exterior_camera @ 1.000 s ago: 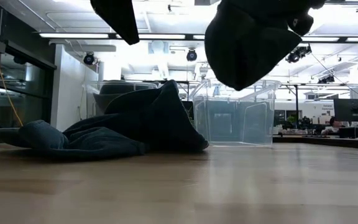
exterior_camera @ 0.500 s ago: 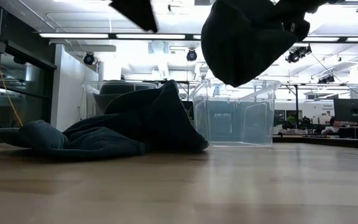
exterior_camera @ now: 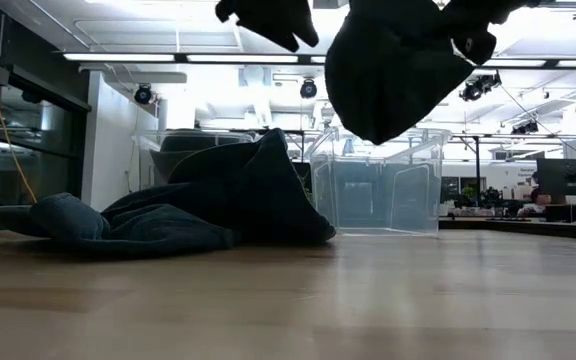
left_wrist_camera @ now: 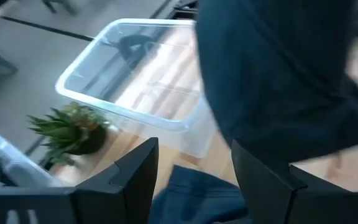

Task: Pick & Place hat
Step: Put the bottom blue cap into the right transparent bin

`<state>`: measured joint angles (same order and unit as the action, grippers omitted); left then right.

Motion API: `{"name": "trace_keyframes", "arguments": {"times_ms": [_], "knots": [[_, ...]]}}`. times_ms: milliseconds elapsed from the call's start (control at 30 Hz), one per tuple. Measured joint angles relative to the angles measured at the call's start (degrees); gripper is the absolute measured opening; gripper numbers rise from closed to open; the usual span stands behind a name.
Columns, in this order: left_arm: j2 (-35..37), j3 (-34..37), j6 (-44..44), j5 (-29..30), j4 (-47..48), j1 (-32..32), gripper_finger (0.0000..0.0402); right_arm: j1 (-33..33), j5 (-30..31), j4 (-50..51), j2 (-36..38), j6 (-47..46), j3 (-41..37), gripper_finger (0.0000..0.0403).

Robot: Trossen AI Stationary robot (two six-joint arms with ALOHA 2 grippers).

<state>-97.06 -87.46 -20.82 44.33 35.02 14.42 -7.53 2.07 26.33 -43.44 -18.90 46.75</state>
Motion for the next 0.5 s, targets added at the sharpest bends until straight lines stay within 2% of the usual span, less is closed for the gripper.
{"name": "trace_keyframes", "arguments": {"times_ms": [133, 500], "knots": [[0.0, 0.0, 0.0, -2.2, -1.9, 0.2, 0.02, 0.0, 3.6, -1.4, 0.0, 2.0, 0.2, 0.0003], [0.0, 0.0, 4.9, -5.3, -1.9, 0.2, 0.02, 0.0, 3.8, -2.6, 0.0, 3.9, 0.2, 0.0003]]}}
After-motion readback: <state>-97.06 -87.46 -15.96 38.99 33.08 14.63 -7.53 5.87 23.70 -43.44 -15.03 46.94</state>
